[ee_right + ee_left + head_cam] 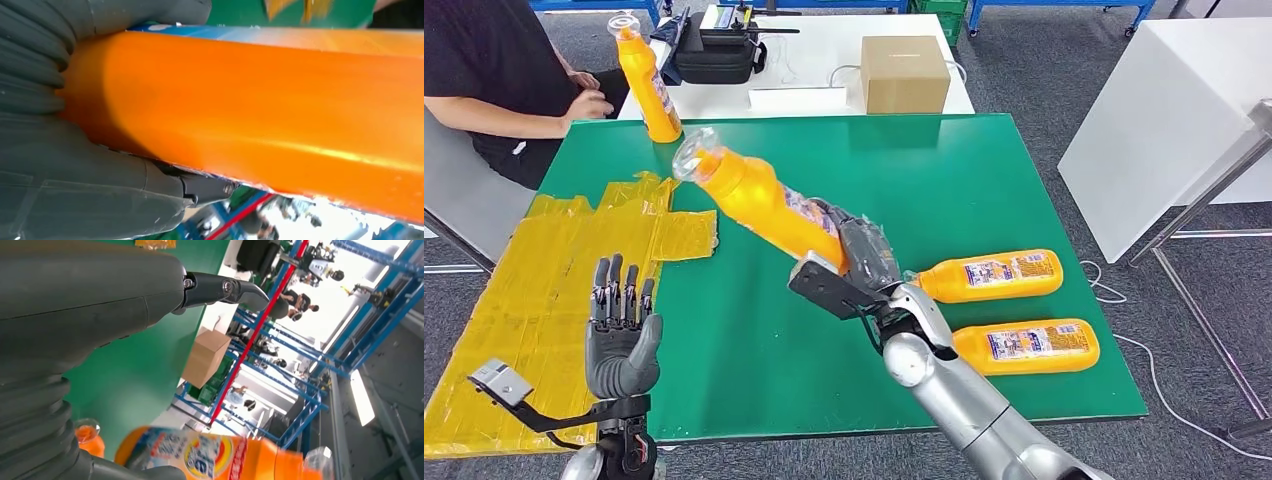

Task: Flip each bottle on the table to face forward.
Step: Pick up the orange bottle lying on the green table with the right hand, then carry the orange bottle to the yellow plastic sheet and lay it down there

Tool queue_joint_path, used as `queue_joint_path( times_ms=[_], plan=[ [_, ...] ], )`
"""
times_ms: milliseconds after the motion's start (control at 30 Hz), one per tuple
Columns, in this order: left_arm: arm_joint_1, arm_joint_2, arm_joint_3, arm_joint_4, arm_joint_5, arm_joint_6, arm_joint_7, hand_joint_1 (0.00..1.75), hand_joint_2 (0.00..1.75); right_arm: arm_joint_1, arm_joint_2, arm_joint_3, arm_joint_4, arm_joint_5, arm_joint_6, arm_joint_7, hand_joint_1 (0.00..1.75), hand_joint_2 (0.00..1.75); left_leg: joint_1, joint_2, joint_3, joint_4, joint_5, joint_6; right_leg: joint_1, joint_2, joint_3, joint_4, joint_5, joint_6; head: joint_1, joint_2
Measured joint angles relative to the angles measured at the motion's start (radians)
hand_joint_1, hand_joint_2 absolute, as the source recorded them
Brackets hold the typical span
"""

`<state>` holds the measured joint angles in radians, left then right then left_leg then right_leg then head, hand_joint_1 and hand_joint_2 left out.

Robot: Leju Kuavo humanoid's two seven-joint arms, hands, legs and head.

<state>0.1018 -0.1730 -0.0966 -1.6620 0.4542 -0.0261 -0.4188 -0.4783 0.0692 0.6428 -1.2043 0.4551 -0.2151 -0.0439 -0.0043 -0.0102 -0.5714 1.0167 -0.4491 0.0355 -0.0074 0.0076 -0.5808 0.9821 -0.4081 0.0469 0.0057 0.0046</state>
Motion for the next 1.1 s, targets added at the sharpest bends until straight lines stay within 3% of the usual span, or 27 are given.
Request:
queue_joint_path(
  times_ms=[300, 767, 1100],
  plan=[
    [-0.004, 0.002, -0.019, 0.008, 0.008, -0.042, -0.009, 0.00, 1.75, -0.001, 0.056, 0.152, 0.000, 0.011, 0.079, 0.021, 1.75, 1.75, 0.000, 0.000, 0.000, 0.000, 0.000, 0.000, 0.000, 0.000, 0.000, 0.000, 0.000, 0.000, 0.000, 0.000],
    [-0.004, 0.002, -0.019, 0.008, 0.024, -0.063, -0.010, 0.00, 1.75, -0.001, 0.064, 0.177, 0.000, 0.011, 0.090, 0.024, 1.75, 1.75, 0.000, 0.000, 0.000, 0.000, 0.000, 0.000, 0.000, 0.000, 0.000, 0.000, 0.000, 0.000, 0.000, 0.000],
    [0.007, 0.007, -0.019, 0.010, 0.050, -0.186, -0.016, 0.00, 1.75, -0.016, 0.092, 0.304, 0.045, 0.010, 0.153, 0.037, 1.75, 1.75, 0.000, 0.000, 0.000, 0.000, 0.000, 0.000, 0.000, 0.000, 0.000, 0.000, 0.000, 0.000, 0.000, 0.000]
  ],
)
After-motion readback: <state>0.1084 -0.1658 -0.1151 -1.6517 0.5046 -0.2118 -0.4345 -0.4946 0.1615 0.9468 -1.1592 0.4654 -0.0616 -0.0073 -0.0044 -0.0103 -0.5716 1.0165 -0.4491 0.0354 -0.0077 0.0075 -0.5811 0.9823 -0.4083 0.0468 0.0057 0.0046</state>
